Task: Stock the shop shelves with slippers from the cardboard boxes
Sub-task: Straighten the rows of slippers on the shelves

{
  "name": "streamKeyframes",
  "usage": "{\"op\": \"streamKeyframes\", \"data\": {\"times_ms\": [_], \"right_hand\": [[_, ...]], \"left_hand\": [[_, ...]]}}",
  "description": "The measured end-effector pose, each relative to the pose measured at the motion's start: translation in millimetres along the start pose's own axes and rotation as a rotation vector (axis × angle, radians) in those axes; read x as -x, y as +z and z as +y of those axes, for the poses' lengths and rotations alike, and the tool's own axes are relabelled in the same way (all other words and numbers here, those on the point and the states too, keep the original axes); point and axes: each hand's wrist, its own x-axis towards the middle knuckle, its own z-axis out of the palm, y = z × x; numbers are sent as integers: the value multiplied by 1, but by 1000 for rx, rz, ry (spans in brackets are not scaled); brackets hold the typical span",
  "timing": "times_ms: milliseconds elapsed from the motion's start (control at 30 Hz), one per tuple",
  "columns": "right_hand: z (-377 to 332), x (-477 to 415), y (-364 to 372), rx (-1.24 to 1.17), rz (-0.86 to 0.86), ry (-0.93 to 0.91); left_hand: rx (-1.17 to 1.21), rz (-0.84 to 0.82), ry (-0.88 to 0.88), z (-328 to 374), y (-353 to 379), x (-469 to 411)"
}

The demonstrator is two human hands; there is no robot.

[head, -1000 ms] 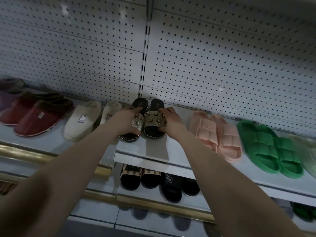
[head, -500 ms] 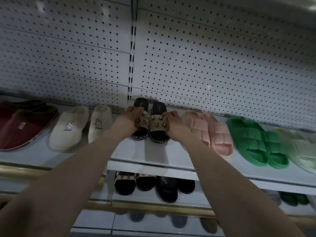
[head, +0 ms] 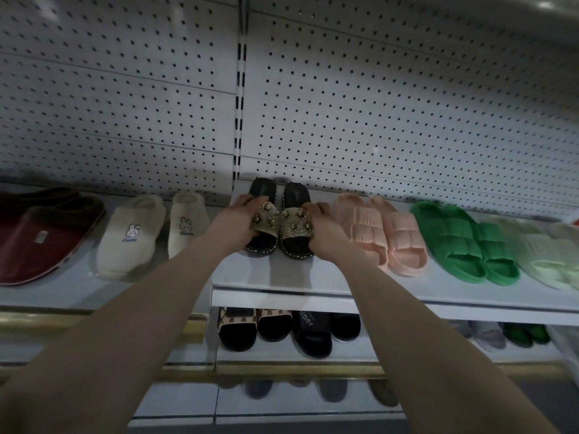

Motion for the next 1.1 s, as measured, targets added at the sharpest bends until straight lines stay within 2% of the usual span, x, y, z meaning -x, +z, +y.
{"op": "streamKeyframes", "data": {"times_ms": [233,500,700,933,1100], "right_hand": [[-7,6,5,-36,2,45],[-13,11,22,-138,116,98],[-20,15,37,-239,254,103],[-19,9,47,-317,361,103],[-18,9,48,-316,364,97]], "left_hand": [[42,35,53,-10,1,7],[88,37,52,-12,6,7],[317,-12,15,-7,16,7],[291,94,-36,-1,32,8],[263,106,-31,1,35,7]]}}
